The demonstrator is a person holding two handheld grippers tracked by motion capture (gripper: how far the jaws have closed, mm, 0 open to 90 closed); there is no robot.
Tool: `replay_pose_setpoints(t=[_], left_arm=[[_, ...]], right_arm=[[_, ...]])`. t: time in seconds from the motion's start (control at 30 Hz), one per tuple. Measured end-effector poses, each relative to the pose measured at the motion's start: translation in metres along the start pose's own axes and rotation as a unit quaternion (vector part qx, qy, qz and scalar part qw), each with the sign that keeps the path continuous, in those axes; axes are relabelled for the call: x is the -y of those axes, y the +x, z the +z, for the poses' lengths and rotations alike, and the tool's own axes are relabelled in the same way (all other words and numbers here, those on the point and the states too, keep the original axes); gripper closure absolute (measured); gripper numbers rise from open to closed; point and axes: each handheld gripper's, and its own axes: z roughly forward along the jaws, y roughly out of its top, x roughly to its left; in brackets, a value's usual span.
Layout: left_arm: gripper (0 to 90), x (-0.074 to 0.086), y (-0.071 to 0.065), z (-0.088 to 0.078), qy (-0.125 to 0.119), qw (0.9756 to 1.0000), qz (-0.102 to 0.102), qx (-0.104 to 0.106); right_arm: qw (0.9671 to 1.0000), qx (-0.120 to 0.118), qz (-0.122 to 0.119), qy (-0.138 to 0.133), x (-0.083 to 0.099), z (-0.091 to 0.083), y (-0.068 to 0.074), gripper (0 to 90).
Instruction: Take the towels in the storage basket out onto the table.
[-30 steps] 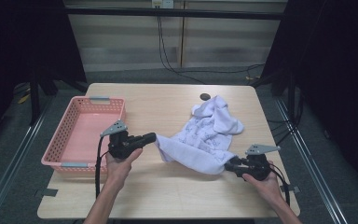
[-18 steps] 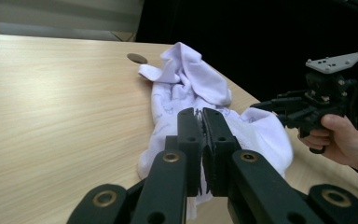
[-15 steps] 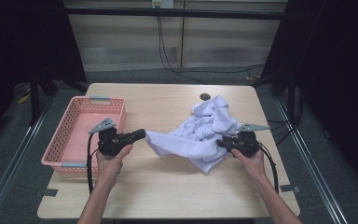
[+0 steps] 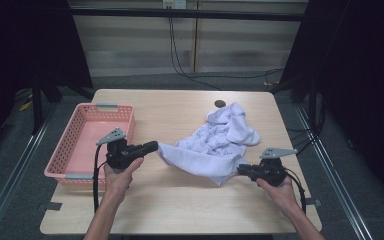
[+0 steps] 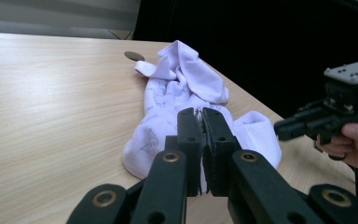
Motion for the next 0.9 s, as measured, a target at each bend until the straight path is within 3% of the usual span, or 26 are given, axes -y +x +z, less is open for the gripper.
replay_pose_setpoints(t=[0.07,0.1,0.17,0.23,0.33,0.4,0.47,0.53,0.63,0.7,0.77,0.9], left_arm=[[86.7,0.0,0.0,0.001,-0.001,1.0,-0.004,0.0],[86.7,0.0,0.001,0.002,-0.001,1.0,-0.004,-0.001],[86.7,0.0,0.002,0.001,-0.003,1.0,-0.006,0.0],[86.7,0.0,0.003,0.001,-0.002,1.0,-0.005,0.0],[86.6,-0.001,0.004,0.001,-0.004,1.0,-0.006,0.0],[86.7,-0.001,0.004,0.001,-0.005,1.0,-0.007,-0.001],[86.6,0.0,0.005,0.001,-0.001,1.0,-0.005,-0.001],[86.6,0.0,0.005,0.001,-0.001,1.0,-0.005,-0.001],[86.6,0.0,0.004,0.001,0.001,1.0,-0.003,0.001],[86.6,0.001,0.003,0.003,0.005,1.0,-0.003,0.002],[86.6,0.001,0.002,0.002,0.006,1.0,0.001,0.0],[86.8,-0.002,0.003,-0.005,-0.006,1.0,-0.002,-0.005]], right_arm=[[0.9996,-0.006,-0.016,0.02,0.004,0.009,0.007,62.9],[0.9993,0.009,-0.029,0.024,0.004,0.014,0.01,57.0],[0.9989,0.002,-0.041,0.024,-0.002,0.024,0.015,51.8],[0.9988,0.01,-0.043,0.021,-0.008,0.033,0.016,48.6],[0.9992,0.024,-0.031,0.004,-0.022,0.04,0.01,51.7],[0.9995,0.015,-0.003,-0.026,-0.034,0.042,0.0,52.8],[0.9991,-0.002,0.016,-0.039,-0.043,0.049,-0.009,55.0],[0.9992,-0.016,0.022,-0.029,-0.043,0.058,-0.012,53.6],[0.9993,-0.023,0.001,0.028,-0.032,0.078,-0.009,47.7],[0.9994,-0.021,-0.003,0.028,-0.029,0.08,-0.008,47.8],[0.9996,0.0,-0.01,0.027,-0.03,0.075,-0.005,59.0],[0.9999,0.002,0.009,0.004,-0.035,0.05,-0.014,79.3]])
